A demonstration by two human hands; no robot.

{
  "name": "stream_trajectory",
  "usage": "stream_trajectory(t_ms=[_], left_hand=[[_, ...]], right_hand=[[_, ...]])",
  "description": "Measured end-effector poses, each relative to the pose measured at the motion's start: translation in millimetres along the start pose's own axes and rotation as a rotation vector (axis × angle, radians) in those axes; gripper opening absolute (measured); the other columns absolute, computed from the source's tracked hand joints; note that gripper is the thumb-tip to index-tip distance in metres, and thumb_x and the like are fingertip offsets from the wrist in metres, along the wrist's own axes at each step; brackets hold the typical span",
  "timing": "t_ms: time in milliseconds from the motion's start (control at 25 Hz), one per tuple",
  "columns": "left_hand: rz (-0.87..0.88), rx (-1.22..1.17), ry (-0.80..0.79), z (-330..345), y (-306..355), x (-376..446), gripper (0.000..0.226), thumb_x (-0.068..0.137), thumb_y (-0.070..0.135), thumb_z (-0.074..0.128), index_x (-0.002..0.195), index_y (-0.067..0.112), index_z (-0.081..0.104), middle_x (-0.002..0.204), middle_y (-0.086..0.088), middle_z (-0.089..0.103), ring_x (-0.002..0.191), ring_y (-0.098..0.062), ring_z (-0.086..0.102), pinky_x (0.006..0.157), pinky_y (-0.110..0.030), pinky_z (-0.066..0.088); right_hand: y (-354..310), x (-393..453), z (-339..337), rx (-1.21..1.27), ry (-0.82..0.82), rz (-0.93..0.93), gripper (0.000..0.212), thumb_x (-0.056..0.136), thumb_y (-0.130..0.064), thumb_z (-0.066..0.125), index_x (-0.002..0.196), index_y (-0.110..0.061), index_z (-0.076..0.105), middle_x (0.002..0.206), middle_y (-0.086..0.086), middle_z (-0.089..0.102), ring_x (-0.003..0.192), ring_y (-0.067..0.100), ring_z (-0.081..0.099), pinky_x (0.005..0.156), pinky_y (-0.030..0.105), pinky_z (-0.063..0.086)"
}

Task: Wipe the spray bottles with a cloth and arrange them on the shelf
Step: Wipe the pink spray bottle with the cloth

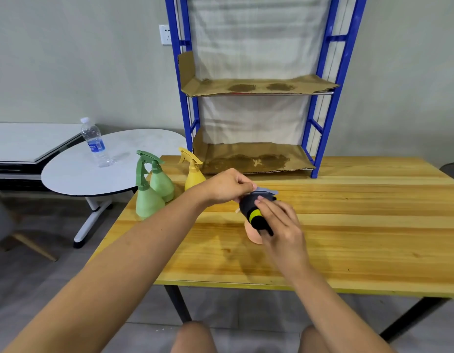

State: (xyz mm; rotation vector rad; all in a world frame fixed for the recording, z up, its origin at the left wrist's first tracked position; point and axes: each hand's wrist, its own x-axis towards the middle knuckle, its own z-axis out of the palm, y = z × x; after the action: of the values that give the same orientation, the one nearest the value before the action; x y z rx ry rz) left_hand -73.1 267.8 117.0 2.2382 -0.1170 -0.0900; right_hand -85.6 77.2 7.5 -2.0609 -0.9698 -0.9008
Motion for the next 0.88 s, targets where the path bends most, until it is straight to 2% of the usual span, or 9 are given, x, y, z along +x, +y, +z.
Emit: stream_trajectory(t_ms=[80, 200, 240, 280, 360, 480, 600, 720, 880], left_hand=[[-0.003, -0.019, -0.006, -2, -2, 1, 0.037, 0.102, 0.023, 0.054, 0.086, -0.005, 0.071, 0.077, 0.013, 0.069, 0.071, -0.01, 0.052, 0.068, -0.027, 0.05], [-0.015, -0.027, -0.032, -2, -1, 3, 0.035, 0.102, 0.024, 0.055, 0.097, -0.006, 0.073, 0.09, -0.008, 0.07, 0.071, -0.01, 0.055, 0.07, -0.026, 0.053], [-0.014, -0.011, -0.031, -2, -1, 3, 0.036, 0.102, 0.024, 0.055, 0.095, -0.008, 0.072, 0.095, -0.01, 0.072, 0.07, -0.009, 0.054, 0.07, -0.026, 0.053], [-0.009, -0.007, -0.032, -3, -1, 4, 0.037, 0.102, 0.023, 0.054, 0.089, -0.007, 0.071, 0.096, -0.009, 0.073, 0.069, -0.008, 0.053, 0.068, -0.026, 0.052], [-0.004, -0.035, -0.049, -4, -1, 3, 0.038, 0.103, 0.022, 0.051, 0.078, 0.002, 0.072, 0.085, -0.002, 0.071, 0.07, -0.01, 0.05, 0.069, -0.027, 0.047], [-0.022, -0.114, -0.056, -4, -4, 6, 0.03, 0.102, 0.02, 0.055, 0.084, 0.008, 0.077, 0.083, -0.004, 0.067, 0.074, -0.013, 0.054, 0.074, -0.033, 0.052], [-0.017, -0.12, -0.06, -3, -2, 9, 0.031, 0.101, 0.021, 0.057, 0.079, 0.017, 0.078, 0.082, -0.003, 0.068, 0.076, -0.014, 0.058, 0.081, -0.035, 0.056], [-0.016, -0.124, -0.084, -4, 0, 9, 0.032, 0.101, 0.021, 0.057, 0.077, 0.014, 0.077, 0.087, -0.011, 0.067, 0.076, -0.015, 0.057, 0.08, -0.034, 0.055], [-0.026, -0.141, -0.079, -5, -3, 7, 0.039, 0.101, 0.022, 0.057, 0.065, 0.017, 0.072, 0.086, -0.011, 0.062, 0.075, -0.014, 0.052, 0.075, -0.032, 0.049]], right_hand=[[1, 1, 4, -0.023, -0.012, -0.032, 0.05, 0.082, -0.005, 0.064, 0.132, -0.011, 0.063, 0.137, -0.003, 0.061, 0.116, 0.023, 0.055, 0.106, 0.034, 0.046], [5, -8, 9, -0.101, -0.101, -0.206, 0.063, 0.073, 0.004, 0.075, 0.133, -0.012, 0.063, 0.139, -0.003, 0.06, 0.118, 0.026, 0.057, 0.101, 0.042, 0.049], [8, -5, 6, -0.114, -0.083, -0.239, 0.057, 0.077, 0.002, 0.073, 0.132, -0.011, 0.063, 0.139, -0.002, 0.06, 0.118, 0.027, 0.057, 0.1, 0.042, 0.049], [10, 0, 2, -0.119, -0.046, -0.247, 0.048, 0.084, 0.0, 0.067, 0.131, -0.01, 0.064, 0.139, -0.001, 0.06, 0.118, 0.027, 0.058, 0.1, 0.043, 0.049], [12, 11, -2, -0.143, 0.024, -0.258, 0.036, 0.095, -0.006, 0.059, 0.13, -0.01, 0.065, 0.138, 0.0, 0.061, 0.12, 0.028, 0.059, 0.101, 0.043, 0.048], [19, 5, 7, -0.172, -0.111, -0.34, 0.052, 0.079, -0.005, 0.077, 0.129, -0.015, 0.067, 0.135, -0.001, 0.063, 0.124, 0.026, 0.057, 0.102, 0.045, 0.048], [24, 1, 8, -0.177, -0.215, -0.365, 0.063, 0.07, -0.005, 0.084, 0.129, -0.017, 0.066, 0.134, -0.001, 0.064, 0.125, 0.025, 0.054, 0.103, 0.042, 0.048], [22, 5, 1, -0.169, -0.156, -0.331, 0.063, 0.07, -0.009, 0.086, 0.13, -0.015, 0.065, 0.135, 0.0, 0.063, 0.124, 0.027, 0.057, 0.101, 0.044, 0.049], [18, 8, -1, -0.167, -0.091, -0.304, 0.054, 0.079, -0.009, 0.073, 0.132, -0.012, 0.063, 0.138, 0.001, 0.061, 0.125, 0.027, 0.056, 0.103, 0.044, 0.046]])
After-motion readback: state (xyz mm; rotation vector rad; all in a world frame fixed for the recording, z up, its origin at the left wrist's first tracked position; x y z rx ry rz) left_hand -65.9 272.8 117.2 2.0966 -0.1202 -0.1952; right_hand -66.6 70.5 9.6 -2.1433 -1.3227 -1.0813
